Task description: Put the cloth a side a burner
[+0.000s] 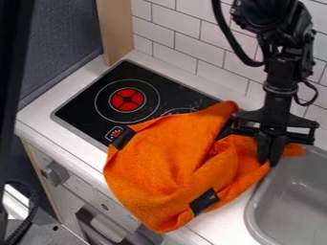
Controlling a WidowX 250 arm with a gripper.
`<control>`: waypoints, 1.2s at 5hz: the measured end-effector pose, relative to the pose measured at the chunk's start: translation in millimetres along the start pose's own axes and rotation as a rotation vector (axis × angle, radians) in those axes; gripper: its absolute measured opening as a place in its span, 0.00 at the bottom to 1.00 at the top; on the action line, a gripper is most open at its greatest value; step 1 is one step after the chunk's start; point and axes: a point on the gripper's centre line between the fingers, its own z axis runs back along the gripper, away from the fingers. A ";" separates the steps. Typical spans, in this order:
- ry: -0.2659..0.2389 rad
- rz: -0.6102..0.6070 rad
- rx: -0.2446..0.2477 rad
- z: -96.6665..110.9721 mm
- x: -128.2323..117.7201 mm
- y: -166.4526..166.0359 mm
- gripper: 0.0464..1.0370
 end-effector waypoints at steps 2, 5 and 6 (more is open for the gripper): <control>-0.045 -0.065 0.008 10.8 -2.2 21.4 0.42; -0.097 -0.030 -0.008 84.1 5.1 21.1 0.96; -0.118 0.015 0.017 93.5 23.7 59.1 0.96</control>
